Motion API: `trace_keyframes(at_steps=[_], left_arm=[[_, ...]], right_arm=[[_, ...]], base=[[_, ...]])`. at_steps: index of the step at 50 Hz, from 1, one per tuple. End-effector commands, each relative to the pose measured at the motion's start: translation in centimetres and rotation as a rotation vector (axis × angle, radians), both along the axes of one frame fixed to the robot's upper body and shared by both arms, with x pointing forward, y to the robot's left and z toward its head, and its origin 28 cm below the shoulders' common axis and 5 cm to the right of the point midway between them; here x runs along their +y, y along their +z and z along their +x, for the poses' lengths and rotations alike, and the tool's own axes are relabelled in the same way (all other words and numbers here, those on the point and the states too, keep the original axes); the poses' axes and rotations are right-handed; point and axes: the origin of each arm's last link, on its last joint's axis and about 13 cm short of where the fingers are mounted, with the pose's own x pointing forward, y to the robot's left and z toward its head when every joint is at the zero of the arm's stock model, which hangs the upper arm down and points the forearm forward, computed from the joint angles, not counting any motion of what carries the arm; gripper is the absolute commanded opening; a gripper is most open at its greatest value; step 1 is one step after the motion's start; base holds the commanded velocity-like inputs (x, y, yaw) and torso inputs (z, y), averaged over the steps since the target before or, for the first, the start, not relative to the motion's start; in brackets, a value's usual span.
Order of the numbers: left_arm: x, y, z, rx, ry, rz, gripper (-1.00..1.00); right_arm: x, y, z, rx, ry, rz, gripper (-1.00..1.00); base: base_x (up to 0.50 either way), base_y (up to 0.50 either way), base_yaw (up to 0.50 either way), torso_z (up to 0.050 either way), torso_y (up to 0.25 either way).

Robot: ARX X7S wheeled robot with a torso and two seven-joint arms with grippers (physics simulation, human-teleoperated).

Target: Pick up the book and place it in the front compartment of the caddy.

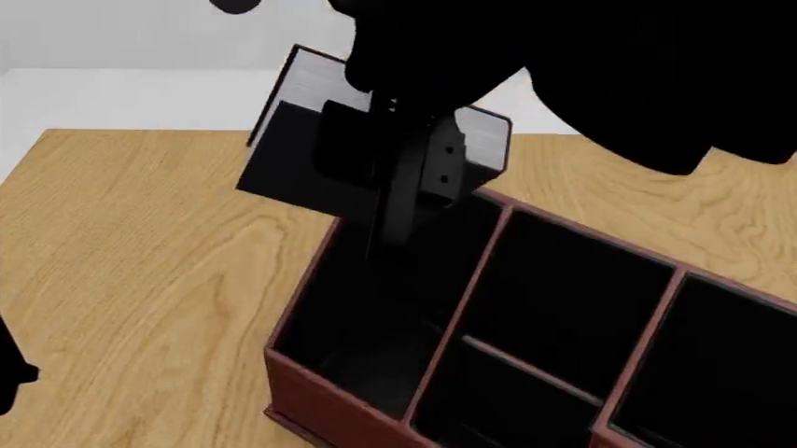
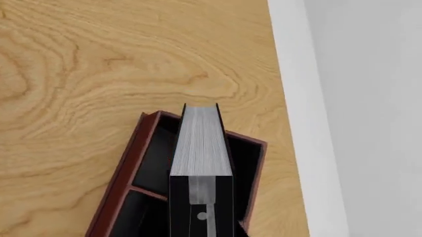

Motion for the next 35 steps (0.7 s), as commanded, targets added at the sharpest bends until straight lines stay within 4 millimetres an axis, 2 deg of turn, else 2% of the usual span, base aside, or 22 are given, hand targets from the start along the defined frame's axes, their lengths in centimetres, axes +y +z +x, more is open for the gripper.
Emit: trace_keyframes(at_steps=[1,12,23,28,35], left_arm=[[0.1,0.2,-0.1,-0.009,0.004,-0.004,1.00],[0.2,0.1,-0.2,-0.014,0.004,-0.011,1.00],[0.4,-0.2,-0.2,-0.009,0.008,-0.015,1.00],[0.3,-0.4,0.0,-0.008,0.006,-0.023,1.00],[0.3,-0.3,0.2,-0.009,0.005,-0.021,1.00]], right_arm=[[-1.0,4.7,-0.4,-0.044,-0.163,-0.110,-1.00],[-1.1,4.8,1.8,0.008,-0.335,-0.235,-1.00],[-1.6,2.5,3.4,0.082,-0.409,-0.290,-1.00],[-1.9,0.2,4.1,0.134,-0.429,-0.322,-1.00],[-2.0,-1.5,4.7,0.165,-0.422,-0.312,-1.00]], base=[[0.00,0.00,0.00,0.000,0.000],[0.00,0.00,0.00,0.000,0.001],[0.00,0.00,0.00,0.000,0.001],[0.00,0.00,0.00,0.000,0.002],[0.00,0.00,0.00,0.000,0.001]])
